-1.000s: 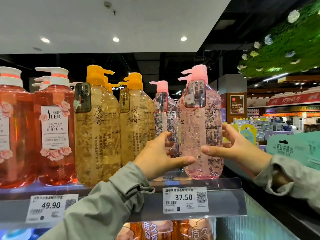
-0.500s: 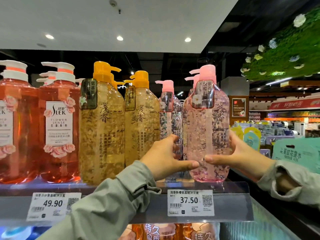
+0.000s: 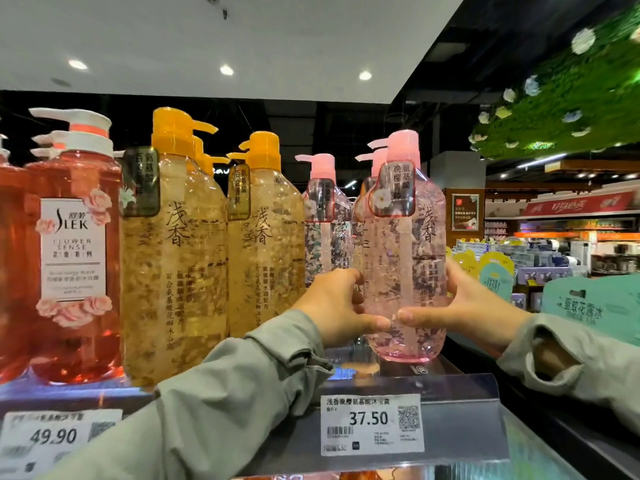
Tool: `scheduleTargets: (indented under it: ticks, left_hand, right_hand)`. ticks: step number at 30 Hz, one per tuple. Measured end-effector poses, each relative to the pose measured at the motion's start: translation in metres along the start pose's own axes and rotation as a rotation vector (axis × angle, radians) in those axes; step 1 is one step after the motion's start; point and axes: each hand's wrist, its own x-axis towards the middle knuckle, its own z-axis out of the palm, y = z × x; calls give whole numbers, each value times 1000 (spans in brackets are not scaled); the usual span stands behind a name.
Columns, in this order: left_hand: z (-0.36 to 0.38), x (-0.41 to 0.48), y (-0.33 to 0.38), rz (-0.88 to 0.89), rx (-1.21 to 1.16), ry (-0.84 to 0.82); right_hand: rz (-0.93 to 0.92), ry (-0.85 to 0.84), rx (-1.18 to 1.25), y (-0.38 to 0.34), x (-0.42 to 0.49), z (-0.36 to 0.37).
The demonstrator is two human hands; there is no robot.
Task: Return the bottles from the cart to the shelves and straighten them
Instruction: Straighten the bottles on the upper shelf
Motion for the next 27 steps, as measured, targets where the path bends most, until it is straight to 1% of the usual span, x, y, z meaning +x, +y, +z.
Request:
scheduleTargets:
  ticks: [3,7,12,19,23,27]
  left_hand:
    - [1,6,-1,-10,80,6]
    - [3,14,-4,-8,105,-19]
    - [6,25,-8,-27,160,0]
    - [10,37,-10,-61,261,18]
    - [11,41,-12,-62,267,27]
    - [13,42,-16,-61,221,37]
  right_hand:
    - [0,-4,3,4,6,-1]
    - [-9,3,6,7,10,-2]
    - [4,11,-32,10,17,-3]
    - [46,10,27,19,27,-4]
    - [53,11,-22,23,32,-5]
    - [29,7,64,26,34,-4]
